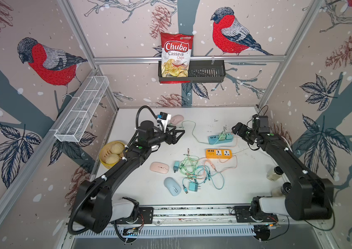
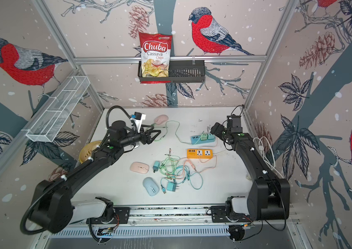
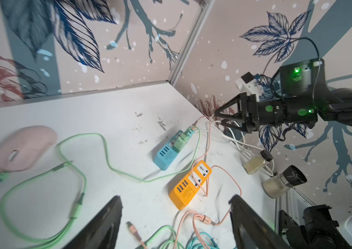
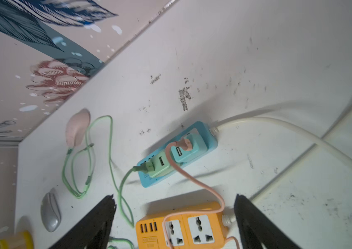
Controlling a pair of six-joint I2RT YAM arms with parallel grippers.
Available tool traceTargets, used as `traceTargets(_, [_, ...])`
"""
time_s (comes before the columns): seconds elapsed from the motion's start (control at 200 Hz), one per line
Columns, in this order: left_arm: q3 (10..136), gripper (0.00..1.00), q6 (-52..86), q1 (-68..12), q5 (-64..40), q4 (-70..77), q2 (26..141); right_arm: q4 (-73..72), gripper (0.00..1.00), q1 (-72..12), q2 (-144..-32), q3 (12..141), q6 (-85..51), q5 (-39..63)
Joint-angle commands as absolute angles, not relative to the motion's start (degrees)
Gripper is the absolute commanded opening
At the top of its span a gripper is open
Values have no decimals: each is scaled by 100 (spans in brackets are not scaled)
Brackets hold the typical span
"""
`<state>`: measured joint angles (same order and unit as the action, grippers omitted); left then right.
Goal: Unplug the wireless mouse
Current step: Place the power cord at the center of the board, then remove the plug from the socket.
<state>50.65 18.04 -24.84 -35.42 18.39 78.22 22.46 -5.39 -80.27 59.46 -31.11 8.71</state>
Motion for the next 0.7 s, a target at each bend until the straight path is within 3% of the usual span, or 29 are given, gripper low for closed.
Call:
traceTargets(0.0, [5371, 78, 2036, -3025, -3220, 2346, 8595, 2331, 76, -562, -8586, 6082, -2778, 565])
traceTargets(0.165, [6717, 73, 1362, -3331, -2743, 1809, 10307, 2048, 62, -612, -9285, 6133, -2503, 676])
traceTargets(0.305, [8226, 74, 366, -3327, -2777, 956, 11625, 2175, 69, -683, -9815, 6566, -2184, 446])
traceTargets(0.43, [8844, 74, -746, -3349, -2928, 1130, 12343, 2176, 69, -703, -10118, 6787, -1963, 388])
traceTargets(0.495, [9267, 74, -1215, -3357, -3016, 954, 12736, 2210, 62, -709, -10253, 6883, -1862, 335])
traceTargets(0.576, [9878, 73, -1608, -3409, -2987, 455, 13129, 2256, 48, -721, -10375, 6936, -1792, 293])
traceTargets(0.696, [10412, 74, -2024, -3514, -2885, -11, 13415, 2162, 43, -763, -10417, 6888, -1789, 221])
